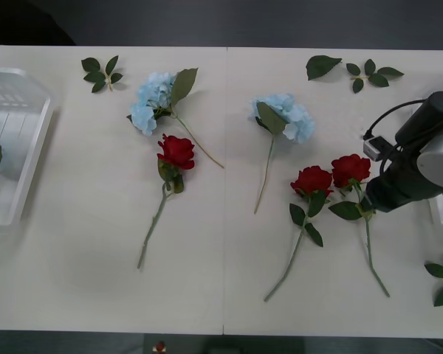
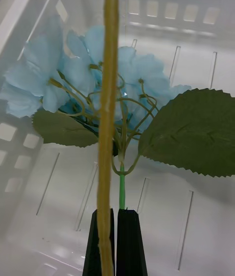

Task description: Put the red flowers into the right box and the blue flowers into the left box

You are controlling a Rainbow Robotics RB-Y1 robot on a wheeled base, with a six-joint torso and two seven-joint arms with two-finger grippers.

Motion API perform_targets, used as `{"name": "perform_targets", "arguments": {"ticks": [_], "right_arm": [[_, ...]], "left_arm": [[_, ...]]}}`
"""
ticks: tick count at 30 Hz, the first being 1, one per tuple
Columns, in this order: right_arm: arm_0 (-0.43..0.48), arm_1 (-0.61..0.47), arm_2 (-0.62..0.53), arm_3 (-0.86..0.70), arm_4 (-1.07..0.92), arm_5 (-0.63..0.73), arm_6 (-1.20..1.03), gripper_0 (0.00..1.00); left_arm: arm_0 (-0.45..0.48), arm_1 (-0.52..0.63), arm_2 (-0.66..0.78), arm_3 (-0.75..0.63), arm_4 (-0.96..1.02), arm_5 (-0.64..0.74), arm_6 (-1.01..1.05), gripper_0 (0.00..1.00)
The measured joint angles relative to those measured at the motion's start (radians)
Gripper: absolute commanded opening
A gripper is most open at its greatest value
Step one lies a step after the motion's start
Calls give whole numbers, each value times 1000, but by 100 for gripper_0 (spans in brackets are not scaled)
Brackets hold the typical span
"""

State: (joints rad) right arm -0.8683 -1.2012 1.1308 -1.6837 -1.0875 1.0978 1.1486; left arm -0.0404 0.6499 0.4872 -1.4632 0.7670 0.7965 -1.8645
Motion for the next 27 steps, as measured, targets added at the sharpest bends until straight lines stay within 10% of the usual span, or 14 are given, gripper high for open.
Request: {"name": "perform_targets", "arguments": {"ticks": [5, 14, 21, 24, 27], "right_arm": [[25, 71, 0, 40, 52, -18, 0, 100], [26, 166, 0, 113, 125, -49, 0, 100], [61, 170, -1, 115, 139, -60, 0, 100], [77, 170, -1, 115, 156, -61, 0, 90], [86, 170, -1, 115, 158, -61, 0, 56]], "left_arm": [[0, 0, -22, 0, 0, 0, 0, 47], [0, 0, -19, 0, 61, 27, -2, 68], [-1, 0, 82, -61, 315, 337, -207, 72], [-1, 0, 120, -121, 391, 438, -211, 72], [-2, 0, 127, -185, 448, 512, -211, 72]]}}
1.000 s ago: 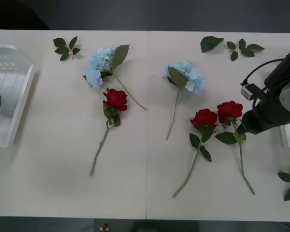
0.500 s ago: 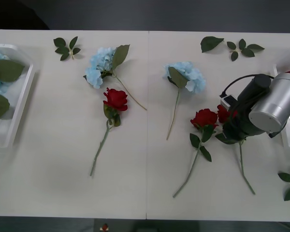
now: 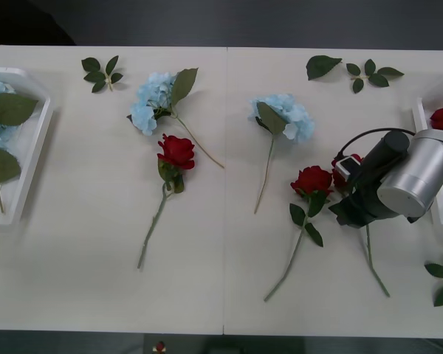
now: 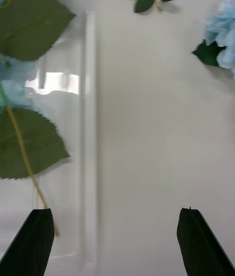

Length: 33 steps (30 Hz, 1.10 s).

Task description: Put the red flowers into the right box and the blue flowers into the left box

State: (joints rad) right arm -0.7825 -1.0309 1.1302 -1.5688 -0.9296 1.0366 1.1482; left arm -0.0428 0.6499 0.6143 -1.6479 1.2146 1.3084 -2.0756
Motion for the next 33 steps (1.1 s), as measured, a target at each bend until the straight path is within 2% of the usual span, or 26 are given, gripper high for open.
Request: {"name": "perform_targets", "arguments": {"ticks": [3, 7, 9, 10, 11, 14, 17, 23, 26, 29, 33], "right_arm": [[0, 0, 0, 0, 0, 0, 0, 34], [0, 2, 0, 5, 13, -1, 0, 25], [0, 7, 0, 17, 28, -1, 0, 23], [0, 13, 0, 27, 34, -1, 0, 18], [0, 20, 0, 36, 39, -1, 0, 14], [0, 43, 0, 63, 51, -11, 0, 0], [0, 55, -2, 75, 60, -21, 0, 0], [0, 54, -19, 77, 60, -42, 0, 0], [0, 46, -59, 76, 20, -41, 0, 0], [0, 9, -132, 60, -67, -39, 0, 0], [-25, -89, -220, 38, -211, 1, 0, 0]], "left_arm": [[-20, 0, -5, -59, 33, 69, 0, 72], [-91, 0, -66, -98, 35, 115, 0, 73], [-129, 0, -125, -99, 35, 114, 0, 86], [-148, 0, -162, -98, 34, 110, 2, 96], [-165, 0, -200, -98, 29, 101, 10, 100], [-207, -9, -316, -98, -39, 52, 123, 100], [-233, -50, -395, -98, -134, 8, 256, 100], [-262, -169, -474, -98, -350, -26, 272, 100], [-273, -204, -515, -98, -439, -79, 370, 100], [-277, -220, -547, -98, -495, -131, 510, 100], [-278, -223, -580, -98, -557, -199, 573, 100]]}}
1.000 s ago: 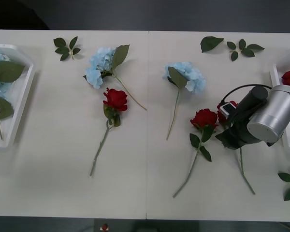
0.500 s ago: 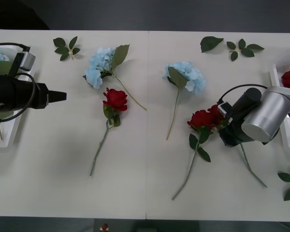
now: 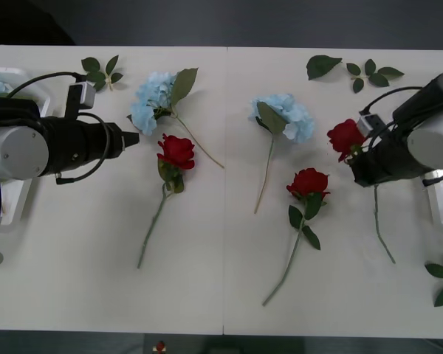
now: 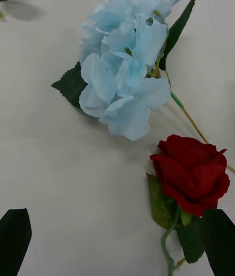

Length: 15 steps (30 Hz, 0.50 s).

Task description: Put the red flowers into the right box and the blue flowers into the left box

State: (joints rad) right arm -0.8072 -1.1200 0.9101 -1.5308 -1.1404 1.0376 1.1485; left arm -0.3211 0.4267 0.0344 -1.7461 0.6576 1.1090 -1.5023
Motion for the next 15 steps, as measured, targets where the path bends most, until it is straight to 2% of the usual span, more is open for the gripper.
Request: {"name": "perform_targets", "arguments": {"ticks": [4, 6, 8, 15], "right_arm": [[-90, -102, 4, 35, -81, 45, 30, 0], [-142, -138, 14, 99, -118, 59, 91, 0], [-174, -153, 3, 177, -122, 70, 158, 0], [-175, -148, -172, 479, -35, 121, 368, 0]], "left_arm": [[-25, 0, -51, 8, -48, -41, 181, 100], [-53, 0, -85, 36, -59, -78, 320, 100], [-85, 0, -117, 77, -58, -118, 365, 100], [-192, 0, -223, 255, -59, -293, 417, 100]]}}
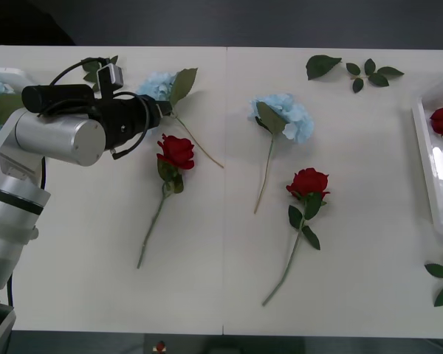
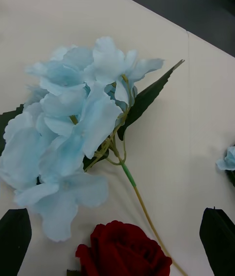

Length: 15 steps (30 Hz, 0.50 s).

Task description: Put the red flowers into the right box and the blue flowers into the left box

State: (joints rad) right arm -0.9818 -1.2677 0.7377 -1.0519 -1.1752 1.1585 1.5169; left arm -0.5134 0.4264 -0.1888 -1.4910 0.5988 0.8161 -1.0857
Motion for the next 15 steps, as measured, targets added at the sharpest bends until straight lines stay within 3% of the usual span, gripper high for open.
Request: {"name": "perform_targets", "arguments": {"ticks": [7, 15], "right_arm": [[-1, 38, -7, 194, 172, -41, 72, 0], [-1, 179, -38, 385, 298, -217, 72, 0]], "left_arm": [[-59, -59, -16, 144, -18, -77, 112, 100], [-108, -110, -14, 274, -18, -110, 112, 100]]}}
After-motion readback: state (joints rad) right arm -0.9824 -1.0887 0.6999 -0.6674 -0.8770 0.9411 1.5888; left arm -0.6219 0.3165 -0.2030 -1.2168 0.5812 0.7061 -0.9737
